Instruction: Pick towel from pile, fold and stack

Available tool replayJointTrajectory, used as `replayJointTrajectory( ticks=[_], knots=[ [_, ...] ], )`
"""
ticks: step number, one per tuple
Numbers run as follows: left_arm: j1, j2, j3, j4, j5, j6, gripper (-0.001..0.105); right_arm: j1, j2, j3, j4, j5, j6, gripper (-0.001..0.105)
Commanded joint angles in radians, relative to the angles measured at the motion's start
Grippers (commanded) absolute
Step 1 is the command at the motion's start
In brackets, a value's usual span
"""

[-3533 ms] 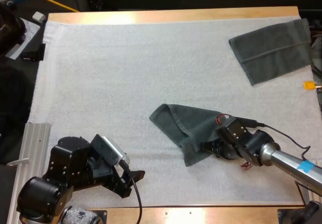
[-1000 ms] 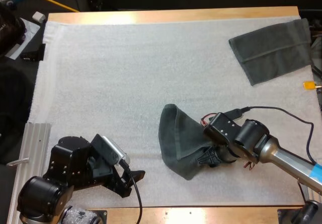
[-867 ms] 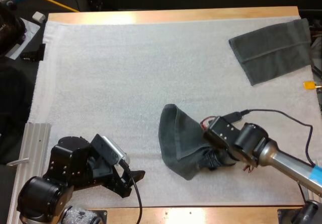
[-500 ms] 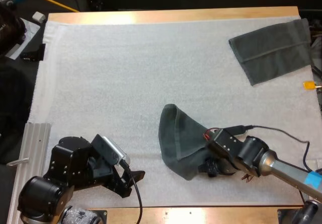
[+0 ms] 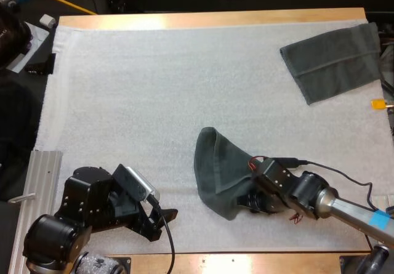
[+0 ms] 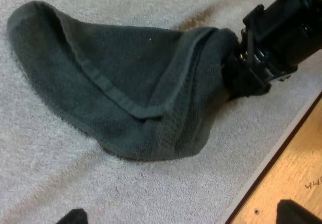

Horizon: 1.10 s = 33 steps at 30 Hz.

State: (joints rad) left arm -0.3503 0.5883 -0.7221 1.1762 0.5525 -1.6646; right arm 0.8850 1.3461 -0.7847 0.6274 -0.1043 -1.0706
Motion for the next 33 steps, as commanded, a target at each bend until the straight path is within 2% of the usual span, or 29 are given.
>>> replayJointTrajectory(
  ticks=[1,3,5,9,13,17,19,22,27,33],
  knots=[
    [-0.003,-0.001,-0.004,-0.002,0.015,-0.002,0.07,0.002,0.011,0.002,-0.045,0.014,0.033,0.026],
    [-0.003,0.0,-0.004,-0.003,0.015,-0.001,0.07,0.002,0.014,0.002,-0.07,0.015,0.044,0.01],
    [-0.003,0.001,-0.004,-0.005,0.016,0.0,0.07,0.0,0.011,-0.001,-0.1,0.014,0.051,0.001],
    [-0.004,0.003,-0.004,-0.003,0.018,0.001,0.071,0.003,-0.011,-0.015,-0.142,0.008,0.054,0.0],
    [-0.004,0.004,-0.004,-0.001,0.018,0.0,0.07,0.005,-0.068,-0.068,-0.092,0.039,0.012,0.0],
    [-0.005,0.003,-0.004,-0.002,0.017,0.0,0.07,0.007,-0.121,-0.19,0.039,0.125,-0.092,0.0],
    [-0.004,0.003,-0.003,-0.004,0.016,0.001,0.07,0.007,-0.14,-0.303,0.148,0.22,-0.197,0.0],
    [-0.004,0.005,-0.002,-0.002,0.013,-0.003,0.07,0.002,-0.133,-0.265,0.093,0.182,-0.155,0.0],
    [-0.003,0.003,-0.001,-0.001,0.013,-0.002,0.07,0.001,-0.127,-0.425,0.176,0.257,-0.255,0.0],
    [-0.002,0.007,-0.003,-0.002,0.012,-0.003,0.07,0.0,-0.12,-0.526,0.179,0.281,-0.293,0.0]
  ],
)
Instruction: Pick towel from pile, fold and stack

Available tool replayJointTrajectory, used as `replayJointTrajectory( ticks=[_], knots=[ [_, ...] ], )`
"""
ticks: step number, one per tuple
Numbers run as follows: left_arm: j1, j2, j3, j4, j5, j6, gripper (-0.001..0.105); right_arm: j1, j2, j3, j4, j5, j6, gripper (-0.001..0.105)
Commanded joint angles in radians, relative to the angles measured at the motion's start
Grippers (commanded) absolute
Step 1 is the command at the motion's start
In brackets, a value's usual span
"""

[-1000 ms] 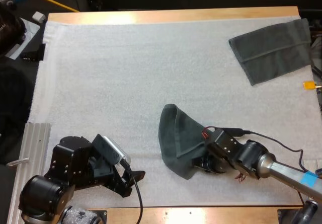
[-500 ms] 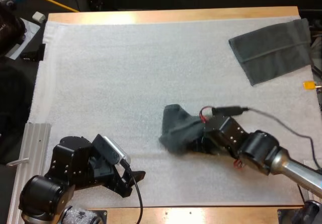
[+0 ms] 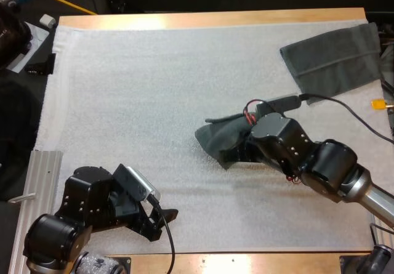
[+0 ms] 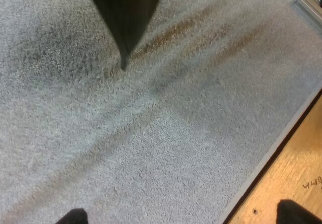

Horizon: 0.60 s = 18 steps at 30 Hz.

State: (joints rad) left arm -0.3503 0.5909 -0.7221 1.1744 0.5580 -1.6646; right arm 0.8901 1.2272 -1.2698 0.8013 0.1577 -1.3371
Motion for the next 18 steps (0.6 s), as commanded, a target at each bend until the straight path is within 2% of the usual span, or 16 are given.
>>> replayJointTrajectory(
  ticks=[1,8,11,18],
  knots=[
    [-0.003,0.004,-0.002,0.001,0.007,-0.003,0.07,-0.006,0.002,-0.048,0.009,0.018,-0.03,0.0],
    [-0.002,0.005,-0.002,-0.007,0.007,-0.002,0.071,-0.007,0.072,-0.033,0.068,0.008,-0.049,0.0],
    [-0.003,0.003,-0.002,-0.01,0.005,-0.001,0.071,-0.008,0.137,0.038,0.119,-0.005,-0.029,0.0],
    [-0.004,0.001,-0.006,0.003,0.015,-0.001,0.071,-0.009,0.061,-0.19,0.038,0.033,-0.089,0.0]
  ],
)
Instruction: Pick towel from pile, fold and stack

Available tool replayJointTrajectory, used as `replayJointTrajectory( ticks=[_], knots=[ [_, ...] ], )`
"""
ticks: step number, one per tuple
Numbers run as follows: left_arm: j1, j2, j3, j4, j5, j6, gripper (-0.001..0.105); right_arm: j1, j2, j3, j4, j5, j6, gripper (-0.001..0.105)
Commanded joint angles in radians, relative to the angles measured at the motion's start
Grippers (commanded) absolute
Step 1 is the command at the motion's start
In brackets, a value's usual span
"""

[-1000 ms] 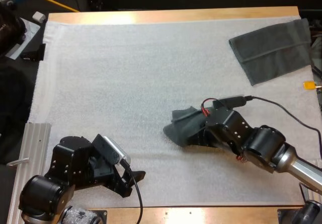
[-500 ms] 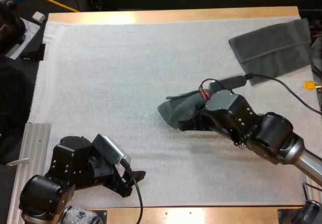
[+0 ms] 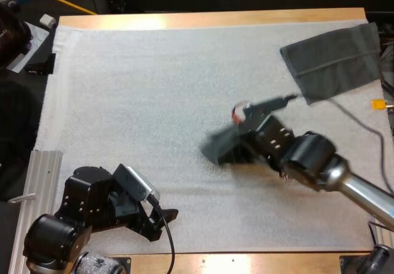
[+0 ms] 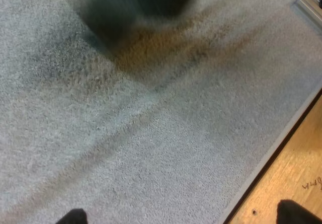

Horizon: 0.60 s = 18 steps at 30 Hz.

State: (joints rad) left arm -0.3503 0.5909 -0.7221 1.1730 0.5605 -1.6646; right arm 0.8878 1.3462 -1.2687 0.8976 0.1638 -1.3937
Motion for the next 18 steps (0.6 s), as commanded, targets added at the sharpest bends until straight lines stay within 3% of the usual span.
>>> replayJointTrajectory(
  ticks=[1,9,18],
  knots=[
    [-0.004,0.001,-0.007,0.005,0.013,-0.003,0.071,-0.007,-0.059,-0.209,-0.055,0.03,-0.033,0.0],
    [-0.001,-0.001,-0.007,-0.003,0.011,-0.001,0.071,-0.014,0.018,-0.112,0.106,-0.004,0.012,0.0],
    [-0.001,-0.001,-0.007,-0.007,0.011,0.001,0.07,-0.009,0.151,0.028,-0.128,-0.195,0.125,0.0]
  ],
)
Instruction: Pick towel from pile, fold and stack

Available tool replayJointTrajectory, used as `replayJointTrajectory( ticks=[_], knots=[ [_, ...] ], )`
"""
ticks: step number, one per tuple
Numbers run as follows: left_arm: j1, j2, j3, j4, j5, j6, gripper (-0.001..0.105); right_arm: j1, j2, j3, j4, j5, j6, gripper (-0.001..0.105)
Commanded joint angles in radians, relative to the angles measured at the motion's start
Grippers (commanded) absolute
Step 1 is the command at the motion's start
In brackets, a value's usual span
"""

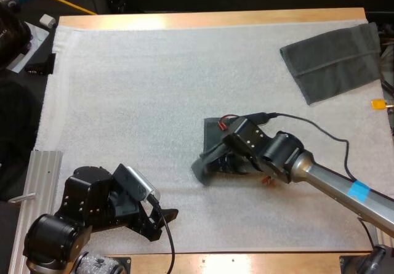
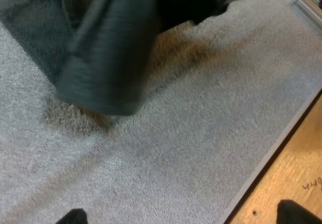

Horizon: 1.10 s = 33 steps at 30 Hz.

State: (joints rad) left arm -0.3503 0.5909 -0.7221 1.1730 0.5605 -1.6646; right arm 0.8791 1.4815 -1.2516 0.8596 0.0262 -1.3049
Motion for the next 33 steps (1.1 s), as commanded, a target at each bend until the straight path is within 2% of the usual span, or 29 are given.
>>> replayJointTrajectory(
  ticks=[1,2,5,7,8,11,12,13,15,18,25,26,27,33],
  knots=[
    [-0.003,0.0,-0.007,-0.003,0.009,0.0,0.071,0.002,0.016,0.011,-0.088,-0.049,0.038,0.0],
    [-0.004,0.001,-0.007,-0.001,0.009,0.0,0.071,0.002,0.011,0.008,-0.071,-0.039,0.032,0.0],
    [-0.003,0.001,-0.005,-0.002,0.009,-0.001,0.071,0.009,0.038,0.016,-0.131,-0.09,0.07,0.001],
    [-0.003,0.003,-0.005,-0.002,0.011,-0.002,0.071,0.011,0.055,0.019,-0.148,-0.124,0.08,0.007],
    [-0.003,0.002,-0.005,-0.003,0.011,-0.002,0.071,0.011,0.058,0.018,-0.15,-0.135,0.081,0.014],
    [-0.003,0.003,-0.005,-0.004,0.013,0.001,0.071,0.013,0.065,0.018,-0.143,-0.184,0.067,0.046],
    [-0.004,0.004,-0.005,-0.003,0.014,0.0,0.071,0.015,0.063,0.018,-0.14,-0.205,0.054,0.062],
    [-0.005,0.003,-0.006,0.0,0.014,0.001,0.071,0.016,0.063,0.017,-0.139,-0.226,0.042,0.073],
    [-0.004,0.002,-0.005,0.001,0.013,0.001,0.071,0.016,0.053,0.015,-0.126,-0.236,0.017,0.081],
    [-0.006,0.002,-0.006,0.003,0.015,0.004,0.071,0.019,0.035,0.016,-0.079,-0.203,-0.013,0.079],
    [-0.005,0.003,-0.005,0.002,0.013,0.006,0.071,0.006,-0.005,0.016,0.119,-0.022,-0.082,0.074],
    [-0.004,0.001,-0.004,-0.004,0.004,0.001,0.071,0.018,0.015,0.023,0.034,-0.092,-0.056,0.072],
    [-0.004,0.002,-0.004,-0.004,0.001,0.002,0.071,0.022,0.021,0.039,0.01,-0.104,-0.049,0.071],
    [-0.006,0.004,-0.004,-0.007,-0.007,0.002,0.07,0.023,0.031,0.113,-0.067,-0.111,-0.021,0.072]
  ],
)
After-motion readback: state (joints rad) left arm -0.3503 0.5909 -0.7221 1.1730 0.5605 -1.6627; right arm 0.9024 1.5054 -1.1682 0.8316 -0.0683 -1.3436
